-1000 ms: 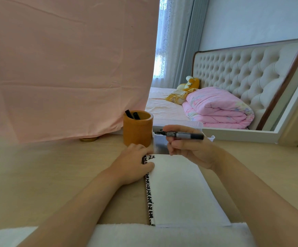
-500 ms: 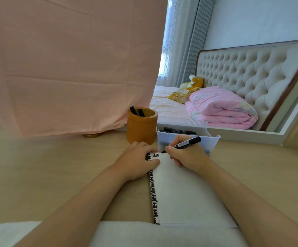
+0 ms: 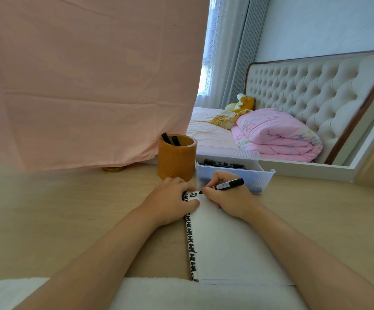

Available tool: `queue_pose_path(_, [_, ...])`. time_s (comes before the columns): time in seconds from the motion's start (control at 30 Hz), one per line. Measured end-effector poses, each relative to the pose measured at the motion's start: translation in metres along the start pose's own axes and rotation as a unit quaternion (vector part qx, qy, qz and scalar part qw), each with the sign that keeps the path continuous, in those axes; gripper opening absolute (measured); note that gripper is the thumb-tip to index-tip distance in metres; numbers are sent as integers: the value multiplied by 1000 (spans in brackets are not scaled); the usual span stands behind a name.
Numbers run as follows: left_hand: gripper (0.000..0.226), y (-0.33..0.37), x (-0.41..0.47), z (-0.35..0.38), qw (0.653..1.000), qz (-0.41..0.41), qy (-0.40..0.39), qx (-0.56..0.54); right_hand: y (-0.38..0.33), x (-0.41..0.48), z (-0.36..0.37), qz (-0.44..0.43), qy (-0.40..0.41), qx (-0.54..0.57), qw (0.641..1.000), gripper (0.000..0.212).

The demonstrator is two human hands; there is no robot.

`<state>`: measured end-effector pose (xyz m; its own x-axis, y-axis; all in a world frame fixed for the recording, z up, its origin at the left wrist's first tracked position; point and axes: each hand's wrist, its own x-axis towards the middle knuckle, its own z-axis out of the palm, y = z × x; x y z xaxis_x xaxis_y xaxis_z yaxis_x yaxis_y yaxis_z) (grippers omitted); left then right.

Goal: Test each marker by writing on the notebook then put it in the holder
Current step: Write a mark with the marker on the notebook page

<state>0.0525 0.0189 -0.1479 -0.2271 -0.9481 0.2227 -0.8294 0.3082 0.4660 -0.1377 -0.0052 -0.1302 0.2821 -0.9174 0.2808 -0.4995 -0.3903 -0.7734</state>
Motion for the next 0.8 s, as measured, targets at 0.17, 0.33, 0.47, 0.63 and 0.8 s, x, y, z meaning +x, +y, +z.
queue_pose_path(0.17, [40,1,0,0,1000,-1,-2,1,0,2,1,-12,-4,-21,1000,24])
queue_pose_path(0.33, [41,0,0,0,1000,-3,-3,-2,1,2,0,-14,-8,-16,1000,23])
queue_pose_path(0.47, [41,1,0,0,1000,-3,-3,-2,0,3,1,-13,-7,-29,999,26])
queue_pose_path(0.63, [41,1,-1,0,1000,-2,-3,-2,1,1,0,-20,5,-23,1000,27])
queue_pose_path(0.8, [40,-1,0,1,1000,0,-2,-1,0,0,-1,-31,-10,-32,999,27])
